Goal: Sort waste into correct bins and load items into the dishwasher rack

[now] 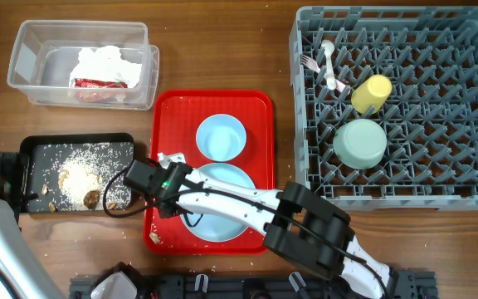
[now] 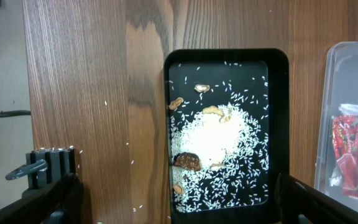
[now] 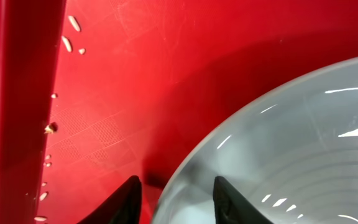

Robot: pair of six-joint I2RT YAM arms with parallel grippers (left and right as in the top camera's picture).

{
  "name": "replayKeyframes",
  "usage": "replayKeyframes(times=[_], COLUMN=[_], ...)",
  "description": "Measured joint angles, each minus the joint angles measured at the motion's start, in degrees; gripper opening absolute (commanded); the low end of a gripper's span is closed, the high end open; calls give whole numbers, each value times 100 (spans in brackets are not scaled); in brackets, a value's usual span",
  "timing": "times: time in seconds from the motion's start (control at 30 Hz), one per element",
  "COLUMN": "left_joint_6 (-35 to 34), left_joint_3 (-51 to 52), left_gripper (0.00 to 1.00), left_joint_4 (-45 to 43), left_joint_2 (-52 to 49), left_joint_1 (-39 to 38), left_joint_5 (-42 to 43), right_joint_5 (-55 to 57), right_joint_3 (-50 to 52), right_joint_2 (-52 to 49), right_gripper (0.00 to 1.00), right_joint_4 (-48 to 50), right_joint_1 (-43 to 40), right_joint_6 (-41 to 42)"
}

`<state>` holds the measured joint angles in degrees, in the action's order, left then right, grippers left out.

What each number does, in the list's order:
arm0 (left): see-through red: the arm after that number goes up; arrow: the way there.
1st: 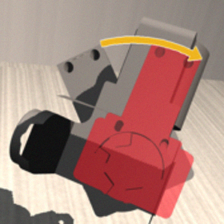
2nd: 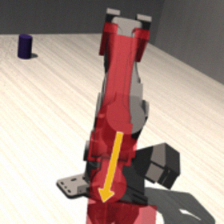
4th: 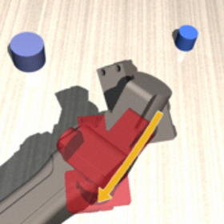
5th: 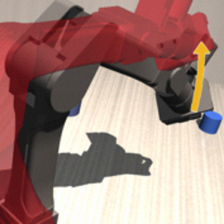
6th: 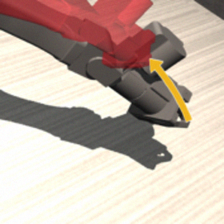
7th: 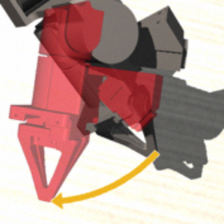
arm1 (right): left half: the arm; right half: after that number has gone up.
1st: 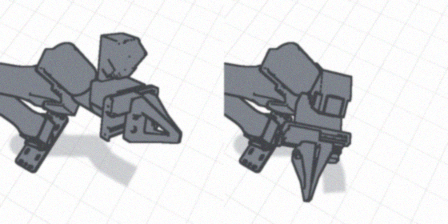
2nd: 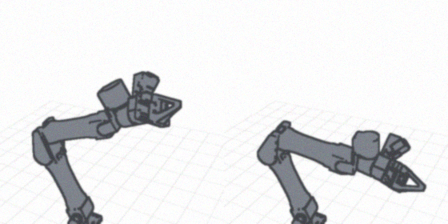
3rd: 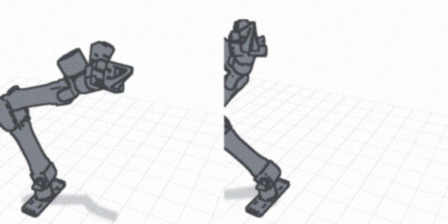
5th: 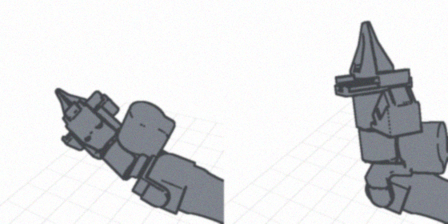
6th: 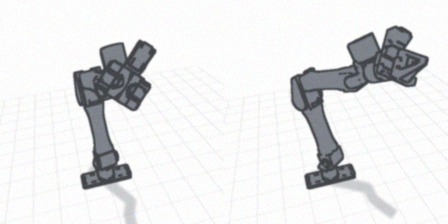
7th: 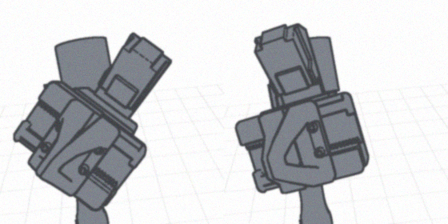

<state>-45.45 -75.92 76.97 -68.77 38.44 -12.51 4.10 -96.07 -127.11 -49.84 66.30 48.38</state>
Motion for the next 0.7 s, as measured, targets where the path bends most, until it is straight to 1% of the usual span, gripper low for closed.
replayKeyframes(times=[0.13, 0.2, 0.23, 0.3, 0.37, 0.47, 0.53, 0.6, 0.7], left_joint_6=[0, 0, 0, 0, 0, 0, 0, 0, 0], left_joint_3=[0, 0, 0, 0, 0, 0, 0, 0, 0], left_gripper=[100, 100, 100, 100, 100, 100, 100, 100, 100], left_joint_4=[-2, -2, -2, -2, -2, -2, -2, -2, -2], left_joint_2=[0, 0, 0, 0, 0, 0, 0, 0, 0], left_joint_1=[0, 0, 0, 0, 0, 0, 0, 0, 0], left_joint_5=[0, 0, 0, 0, 0, 0, 0, 0, 0], right_joint_5=[-20, -59, -87, -129, -149, -162, -214, -240, -282], right_joint_3=[0, 0, -7, -76, -221, -588, -920, -1528, -1692], right_joint_2=[-4, -4, -4, -11, -31, -37, -37, -26, 96], right_gripper=[25, 33, 33, 43, 48, 63, 65, 68, 69], right_joint_4=[2, -4, -37, -168, -400, -778, -1082, -1652, -2100], right_joint_1=[0, 0, 0, 0, -2, -9, -37, -212, -579], right_joint_6=[0, -2, -22, -68, -146, -313, -463, -673, -975])
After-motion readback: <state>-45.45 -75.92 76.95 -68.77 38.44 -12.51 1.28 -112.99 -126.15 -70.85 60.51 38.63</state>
